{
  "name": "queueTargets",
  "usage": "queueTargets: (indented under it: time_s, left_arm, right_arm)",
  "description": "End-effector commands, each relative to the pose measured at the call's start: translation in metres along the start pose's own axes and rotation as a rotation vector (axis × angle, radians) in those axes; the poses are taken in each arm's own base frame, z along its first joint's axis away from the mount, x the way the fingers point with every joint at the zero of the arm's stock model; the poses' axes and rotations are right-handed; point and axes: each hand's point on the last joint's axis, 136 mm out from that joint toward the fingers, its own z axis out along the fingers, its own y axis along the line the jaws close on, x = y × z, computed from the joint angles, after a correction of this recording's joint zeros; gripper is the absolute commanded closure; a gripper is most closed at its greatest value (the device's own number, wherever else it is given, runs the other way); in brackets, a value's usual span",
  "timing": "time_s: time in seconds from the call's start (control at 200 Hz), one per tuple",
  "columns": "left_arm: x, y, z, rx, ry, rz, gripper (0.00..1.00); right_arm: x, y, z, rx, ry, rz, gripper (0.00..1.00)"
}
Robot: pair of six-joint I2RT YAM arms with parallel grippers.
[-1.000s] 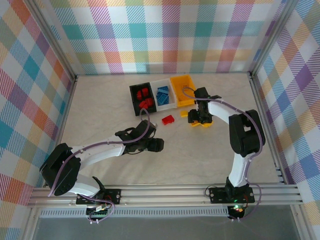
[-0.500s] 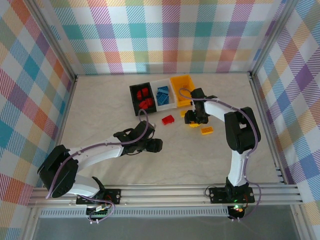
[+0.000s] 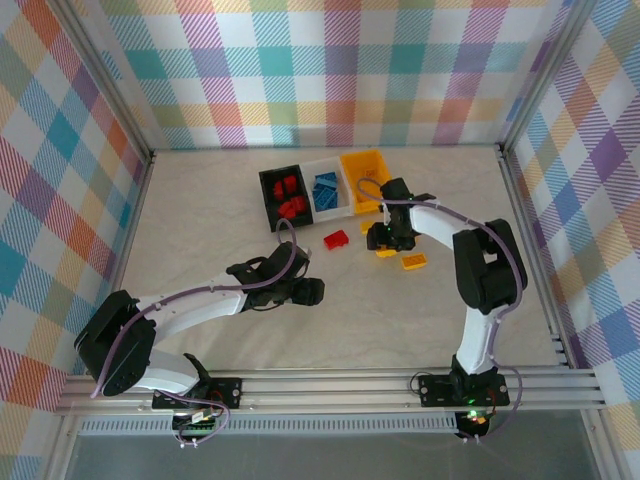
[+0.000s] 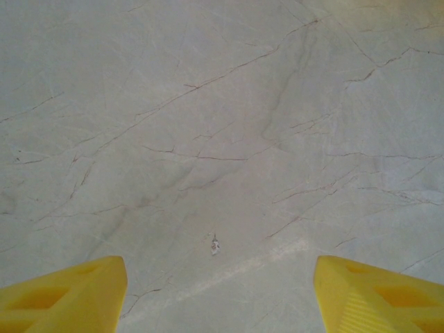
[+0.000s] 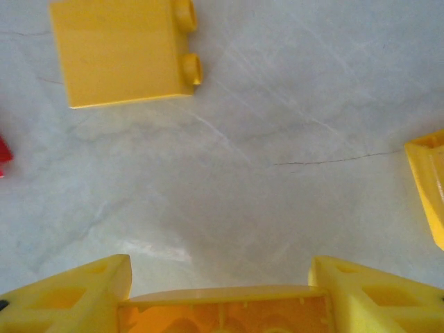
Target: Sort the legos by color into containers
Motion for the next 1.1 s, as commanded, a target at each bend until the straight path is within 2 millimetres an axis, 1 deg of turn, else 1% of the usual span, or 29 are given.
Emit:
queueTargets:
  time_s: [0.0, 0.1, 0.2, 0.23, 0.325, 0.425, 0.435, 0.465, 0.48, 0.505, 0.55, 0.605, 0.665, 0.7, 0.745, 0.795, 0.865, 0.92, 0.965, 1.0, 1.065, 1.095]
  left_arm:
    - [0.005, -0.001, -0.001, 0.001, 0.004, 0.018, 0.28]
    - [0.005, -0.001, -0.001, 0.000, 0.005, 0.022, 0.28]
    - [0.005, 0.001, -0.002, -0.008, 0.006, 0.026, 0.28]
    - [0.005, 0.002, -0.002, -0.011, 0.008, 0.027, 0.28]
    - [0.007, 0.007, -0.003, -0.026, 0.014, 0.028, 0.28]
    - [0.008, 0.013, -0.003, -0.045, 0.021, 0.027, 0.28]
    - [0.009, 0.014, -0.004, -0.046, 0.022, 0.027, 0.28]
    - [0.009, 0.016, -0.003, -0.049, 0.026, 0.023, 0.28]
    - [0.010, 0.016, -0.004, -0.049, 0.027, 0.022, 0.28]
    - [0.010, 0.017, -0.004, -0.050, 0.030, 0.021, 0.28]
    - [0.011, 0.018, -0.004, -0.054, 0.034, 0.020, 0.28]
    - [0.011, 0.020, -0.004, -0.057, 0.035, 0.017, 0.28]
    - [0.012, 0.022, -0.005, -0.063, 0.039, 0.011, 0.28]
    - [0.012, 0.023, -0.006, -0.062, 0.038, 0.009, 0.28]
    - [0.013, 0.024, -0.006, -0.065, 0.041, 0.003, 0.28]
    - [0.014, 0.024, -0.007, -0.064, 0.040, -0.001, 0.28]
    - [0.016, 0.026, -0.009, -0.066, 0.039, -0.005, 0.28]
    - [0.015, 0.026, -0.010, -0.066, 0.034, -0.009, 0.28]
    - [0.014, 0.026, -0.011, -0.064, 0.029, -0.012, 0.28]
    - [0.013, 0.024, -0.013, -0.058, 0.022, -0.017, 0.28]
    - [0.010, 0.022, -0.015, -0.045, 0.011, -0.024, 0.28]
    - [0.009, 0.021, -0.016, -0.041, 0.006, -0.027, 0.28]
  right_arm:
    - [-0.021, 0.012, -0.035, -0.026, -0.075, -0.001, 0.39]
    - [-0.046, 0.017, -0.050, -0.023, -0.126, -0.017, 0.39]
    - [-0.079, 0.022, -0.063, 0.000, -0.173, -0.037, 0.39]
    - [-0.093, 0.025, -0.068, 0.003, -0.197, -0.045, 0.39]
    - [-0.132, 0.029, -0.075, 0.025, -0.261, -0.062, 0.38]
    - [-0.171, 0.030, -0.073, 0.058, -0.319, -0.081, 0.38]
    - [-0.174, 0.029, -0.070, 0.060, -0.318, -0.083, 0.38]
    - [-0.186, 0.030, -0.072, 0.062, -0.342, -0.086, 0.38]
    - [-0.190, 0.030, -0.067, 0.064, -0.342, -0.087, 0.38]
    - [-0.199, 0.032, -0.066, 0.062, -0.357, -0.092, 0.38]
    - [-0.212, 0.030, -0.059, 0.070, -0.373, -0.088, 0.38]
    - [-0.225, 0.031, -0.052, 0.071, -0.396, -0.087, 0.36]
    - [-0.235, 0.032, -0.044, 0.073, -0.421, -0.094, 0.36]
    - [-0.240, 0.032, -0.041, 0.076, -0.435, -0.098, 0.33]
    - [-0.247, 0.032, -0.040, 0.077, -0.462, -0.102, 0.28]
    - [-0.252, 0.035, -0.043, 0.070, -0.485, -0.113, 0.27]
    - [-0.258, 0.036, -0.053, 0.068, -0.514, -0.129, 0.25]
    - [-0.260, 0.037, -0.065, 0.065, -0.532, -0.134, 0.25]
    - [-0.260, 0.040, -0.076, 0.053, -0.546, -0.146, 0.21]
    - [-0.260, 0.040, -0.084, 0.051, -0.553, -0.149, 0.21]
    - [-0.252, 0.042, -0.099, 0.037, -0.545, -0.140, 0.21]
    - [-0.244, 0.042, -0.103, 0.032, -0.521, -0.127, 0.21]
